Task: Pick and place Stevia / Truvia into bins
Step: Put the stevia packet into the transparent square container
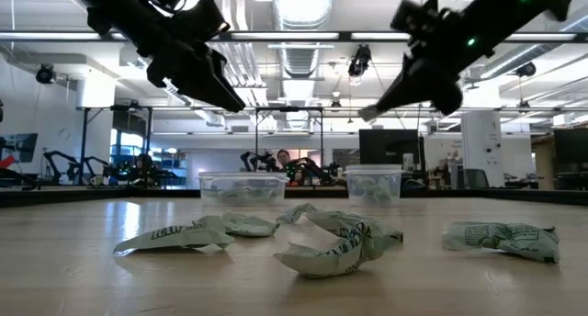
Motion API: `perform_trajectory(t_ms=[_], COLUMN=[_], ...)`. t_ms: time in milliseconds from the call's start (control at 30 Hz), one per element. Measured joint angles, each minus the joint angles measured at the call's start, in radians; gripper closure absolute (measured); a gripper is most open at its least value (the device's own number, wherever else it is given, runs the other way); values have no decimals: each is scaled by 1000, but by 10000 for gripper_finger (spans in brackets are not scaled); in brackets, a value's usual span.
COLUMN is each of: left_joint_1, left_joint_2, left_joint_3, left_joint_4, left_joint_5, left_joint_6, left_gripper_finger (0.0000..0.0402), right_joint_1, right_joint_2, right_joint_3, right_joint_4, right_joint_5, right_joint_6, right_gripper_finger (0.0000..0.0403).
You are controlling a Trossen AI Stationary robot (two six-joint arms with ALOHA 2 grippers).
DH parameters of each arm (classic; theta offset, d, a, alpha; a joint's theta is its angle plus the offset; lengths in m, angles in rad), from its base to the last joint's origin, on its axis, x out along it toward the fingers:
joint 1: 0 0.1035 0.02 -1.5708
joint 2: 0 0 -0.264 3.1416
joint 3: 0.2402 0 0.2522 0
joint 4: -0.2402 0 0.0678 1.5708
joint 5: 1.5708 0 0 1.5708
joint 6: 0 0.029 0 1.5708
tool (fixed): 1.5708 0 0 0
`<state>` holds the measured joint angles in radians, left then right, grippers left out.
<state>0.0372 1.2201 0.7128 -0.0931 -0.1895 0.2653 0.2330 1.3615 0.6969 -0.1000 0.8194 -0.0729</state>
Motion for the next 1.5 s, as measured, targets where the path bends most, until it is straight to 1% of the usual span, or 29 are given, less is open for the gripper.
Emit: perform_trajectory(t_ms=[167, 333, 533, 900, 1000, 1233, 1367, 1433, 1500], left_joint_1=[0, 0, 0, 0, 0, 0, 0, 0, 0], left_joint_2=[1, 2, 2, 2, 2, 2, 2, 2, 2], left_joint_3=[0, 0, 0, 0, 0, 0, 0, 0, 0], left_joint_4=[2, 3, 3, 2, 2, 1, 0, 0, 0], left_joint_5=[0, 0, 0, 0, 0, 0, 0, 0, 0], left_joint_6=[1, 1, 1, 1, 1, 2, 1, 2, 1], left_gripper_finger=[276, 276, 276, 276, 276, 276, 276, 276, 276], right_joint_1=[-98, -154, -176, -185, -187, -186, -163, -143, -130], right_joint_2=[49, 102, 138, 139, 139, 137, 116, 107, 106], right_joint_3=[-7, -7, -7, -6, -6, -5, -3, -2, -2], right_joint_4=[3, 5, 9, 11, 11, 9, 36, 51, 86], right_joint_5=[-13, -121, -137, -140, -163, -165, -180, -252, -368], right_joint_6=[14, 14, 14, 44, 45, 33, -7, -37, -61], right_gripper_finger=[394, 394, 394, 393, 379, 311, 285, 279, 276])
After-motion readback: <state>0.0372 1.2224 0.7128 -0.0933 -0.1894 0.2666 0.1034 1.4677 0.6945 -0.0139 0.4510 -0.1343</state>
